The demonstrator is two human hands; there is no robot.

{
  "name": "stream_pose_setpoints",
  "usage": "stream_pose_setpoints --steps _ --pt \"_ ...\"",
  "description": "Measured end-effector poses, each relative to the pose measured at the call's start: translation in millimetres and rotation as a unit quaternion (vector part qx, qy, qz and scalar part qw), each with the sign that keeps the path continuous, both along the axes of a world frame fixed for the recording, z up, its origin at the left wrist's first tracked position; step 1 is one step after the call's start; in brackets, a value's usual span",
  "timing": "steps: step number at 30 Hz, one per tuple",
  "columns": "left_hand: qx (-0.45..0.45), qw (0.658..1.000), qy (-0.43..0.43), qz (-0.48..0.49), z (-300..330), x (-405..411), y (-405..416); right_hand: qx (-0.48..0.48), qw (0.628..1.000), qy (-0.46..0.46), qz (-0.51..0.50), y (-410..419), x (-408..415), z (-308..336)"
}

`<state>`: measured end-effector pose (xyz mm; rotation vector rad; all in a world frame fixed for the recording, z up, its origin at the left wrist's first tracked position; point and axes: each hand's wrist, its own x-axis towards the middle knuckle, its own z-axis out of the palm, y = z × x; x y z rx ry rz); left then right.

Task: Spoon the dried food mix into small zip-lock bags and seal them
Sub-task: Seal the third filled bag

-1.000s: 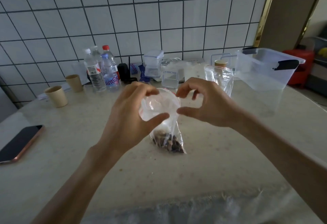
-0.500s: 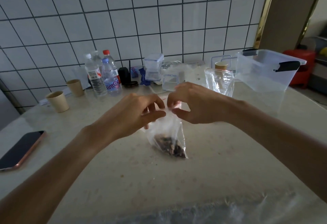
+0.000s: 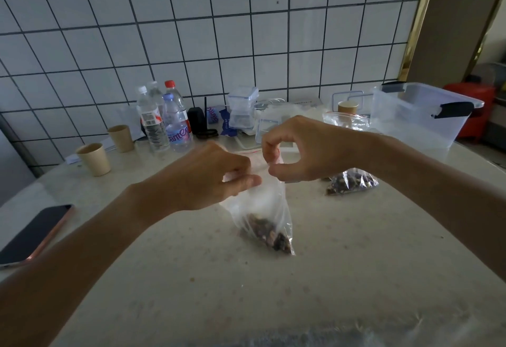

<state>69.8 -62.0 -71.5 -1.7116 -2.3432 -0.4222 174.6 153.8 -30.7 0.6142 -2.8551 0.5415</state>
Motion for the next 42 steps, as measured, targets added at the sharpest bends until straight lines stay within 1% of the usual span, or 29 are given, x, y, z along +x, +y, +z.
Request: stream_pose_setpoints --steps 1,2,4,6,8,11,15,19,24,27,29,32,34,36,37,38,40,42 --pt "0.006 0.999 0.040 0.003 1.5 -1.6 0.0 0.016 1.000 -0.001 -0.001 -0.2 0.5 2.4" --pt "0.005 0.998 0.059 0.007 4.0 -3.2 0.1 0.033 0.999 -0.002 -0.004 -1.0 0.7 4.7" --pt "-0.004 0.999 0.035 0.000 9.2 -7.0 0.9 0.058 0.998 -0.009 -0.012 -4.0 -0.6 7.8" --pt "-0.005 1.000 0.019 -0.010 11.7 -7.2 3.7 0.055 0.998 -0.025 -0.010 -8.1 -2.8 9.4" --pt "0.003 1.000 0.029 -0.012 12.4 -6.6 5.8 0.049 0.998 -0.039 -0.007 -10.8 -3.8 10.9" --pt "-0.010 0.999 0.035 0.013 13.3 -7.4 2.1 0.035 0.998 -0.059 -0.003 -9.2 -1.2 15.8" --pt "-0.018 0.999 0.028 0.025 18.4 -12.8 -6.5 0.072 0.995 -0.060 -0.015 -2.8 3.8 21.1" --pt "0.008 1.000 -0.017 -0.002 29.0 -11.8 -9.7 0.075 0.996 -0.039 -0.034 -1.1 6.7 24.9" --pt "0.050 0.997 -0.003 -0.062 38.9 -11.7 -9.9 0.065 0.997 -0.037 -0.028 1.7 9.1 29.9" --pt "0.070 0.994 0.011 -0.079 40.1 -12.3 -11.2 0.026 0.999 -0.040 -0.019 5.0 10.9 32.3" --pt "0.068 0.995 0.031 -0.062 40.1 -14.9 -15.5 0.017 0.999 -0.038 -0.015 7.6 12.0 32.7" --pt "0.021 0.994 0.104 -0.002 34.6 -20.9 -21.3 0.031 0.998 -0.052 -0.011 9.7 13.1 30.7" --pt "-0.005 0.987 0.154 0.040 28.9 -20.7 -22.0 0.038 0.998 -0.042 -0.011 10.0 13.0 28.8" --pt "0.006 0.978 0.195 0.069 26.4 -19.4 -21.4 0.043 0.999 -0.020 -0.017 11.8 13.4 27.7" --pt "0.020 0.977 0.194 0.081 27.6 -18.4 -22.2 0.044 0.999 -0.011 -0.024 13.4 13.7 27.5" --pt "0.036 0.981 0.171 0.087 29.3 -17.0 -23.5 0.042 0.999 -0.006 -0.031 15.8 14.0 27.4" --pt "0.073 0.990 0.096 0.078 31.2 -14.2 -25.7 0.037 0.998 0.010 -0.043 22.0 12.7 25.9" --pt "0.114 0.989 0.059 0.073 29.9 -11.0 -25.2 0.043 0.996 0.045 -0.061 26.9 9.2 22.8"
